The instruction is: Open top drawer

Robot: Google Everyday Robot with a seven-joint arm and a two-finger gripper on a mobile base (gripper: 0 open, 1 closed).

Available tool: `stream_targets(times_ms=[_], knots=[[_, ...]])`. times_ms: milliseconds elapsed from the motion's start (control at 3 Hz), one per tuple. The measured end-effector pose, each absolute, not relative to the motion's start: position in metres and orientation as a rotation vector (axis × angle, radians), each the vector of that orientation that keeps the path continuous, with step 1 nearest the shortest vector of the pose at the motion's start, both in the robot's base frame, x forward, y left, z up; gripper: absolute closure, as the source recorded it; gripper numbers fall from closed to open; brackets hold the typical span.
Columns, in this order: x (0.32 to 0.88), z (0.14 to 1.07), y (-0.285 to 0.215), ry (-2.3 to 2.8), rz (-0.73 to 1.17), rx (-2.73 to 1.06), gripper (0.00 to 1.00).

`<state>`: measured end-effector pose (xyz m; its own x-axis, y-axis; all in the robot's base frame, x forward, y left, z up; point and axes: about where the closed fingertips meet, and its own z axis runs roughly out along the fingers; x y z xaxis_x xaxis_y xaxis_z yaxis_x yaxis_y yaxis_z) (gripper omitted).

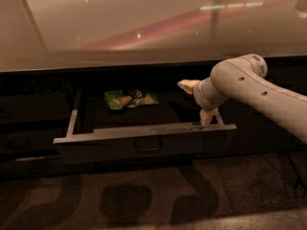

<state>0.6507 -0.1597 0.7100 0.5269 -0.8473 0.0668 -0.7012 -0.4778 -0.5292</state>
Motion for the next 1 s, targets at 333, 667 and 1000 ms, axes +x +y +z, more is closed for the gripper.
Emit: stream_targets(times_ms=[333,667,1000], knots=[[0.648,0.71,-0.16,1.266,-0.448,-2.329,0.0],[0.645,0.71,-0.161,1.27,-0.448,-2.332,0.0],[0.623,0.739,-0.163,1.298,-0.534,-2.244,0.0]])
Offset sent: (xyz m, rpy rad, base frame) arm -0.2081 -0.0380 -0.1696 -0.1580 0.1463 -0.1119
